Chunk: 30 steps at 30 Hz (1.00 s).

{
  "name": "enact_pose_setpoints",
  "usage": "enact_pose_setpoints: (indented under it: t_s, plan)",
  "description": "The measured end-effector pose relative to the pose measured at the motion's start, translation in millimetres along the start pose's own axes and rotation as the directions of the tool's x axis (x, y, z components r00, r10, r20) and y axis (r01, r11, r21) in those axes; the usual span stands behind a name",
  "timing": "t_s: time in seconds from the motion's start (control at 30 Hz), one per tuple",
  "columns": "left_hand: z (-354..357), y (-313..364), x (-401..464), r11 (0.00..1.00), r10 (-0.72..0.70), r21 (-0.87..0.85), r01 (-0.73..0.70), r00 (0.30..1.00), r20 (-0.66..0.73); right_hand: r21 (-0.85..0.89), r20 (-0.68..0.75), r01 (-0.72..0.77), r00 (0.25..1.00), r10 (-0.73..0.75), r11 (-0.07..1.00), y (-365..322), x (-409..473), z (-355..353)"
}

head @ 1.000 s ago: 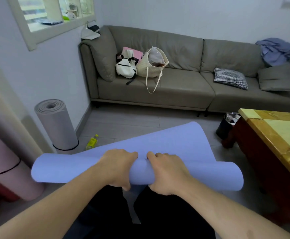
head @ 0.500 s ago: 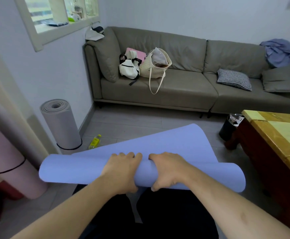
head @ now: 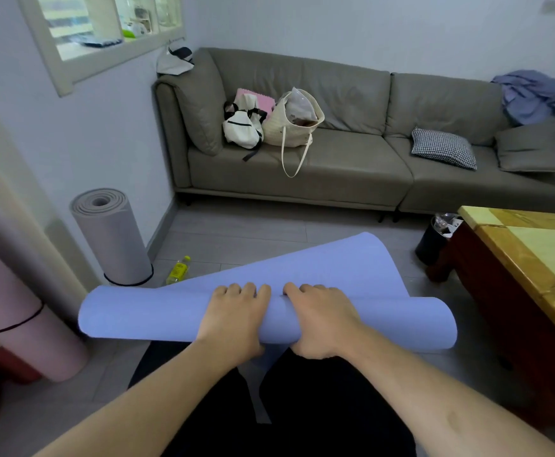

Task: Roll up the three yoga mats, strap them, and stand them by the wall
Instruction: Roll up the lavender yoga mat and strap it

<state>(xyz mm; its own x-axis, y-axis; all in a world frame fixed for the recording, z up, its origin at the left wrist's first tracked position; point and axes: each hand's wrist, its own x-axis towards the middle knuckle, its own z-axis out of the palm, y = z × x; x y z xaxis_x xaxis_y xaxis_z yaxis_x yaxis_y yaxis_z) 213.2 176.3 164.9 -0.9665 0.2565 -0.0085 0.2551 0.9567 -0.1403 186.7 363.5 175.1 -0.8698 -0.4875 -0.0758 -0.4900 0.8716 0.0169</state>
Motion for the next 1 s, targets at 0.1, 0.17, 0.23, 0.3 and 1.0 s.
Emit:
enact_pose_setpoints:
  t_s: [0.1,0.17,0.23,0.3,1.0]
  plan:
    - [-6,-8,9,0.995,0.018,-0.102,-0.010,0.997,0.080,-0.062,-0.078,0.019,0.997,-0.024,0.998,1,-6,12]
    - [-11,-17,16,0.986,0.033,-0.167,-0.007,0.988,0.154,-0.134,-0.157,0.022,0.987,-0.044,0.991,-1,-10,24]
    - [-14,-18,19,0.984,0.038,-0.177,-0.006,0.984,0.173,-0.148,-0.185,-0.012,0.983,-0.016,0.989,-3,-7,31]
    - [-11,-13,15,0.994,0.013,-0.109,0.001,0.991,0.132,-0.146,-0.146,-0.033,0.989,0.011,0.989,-4,-2,27]
    - [-45,-33,31,0.981,0.120,-0.192,-0.040,0.895,0.429,-0.060,-0.017,-0.005,1.000,0.004,0.998,-13,-5,-7]
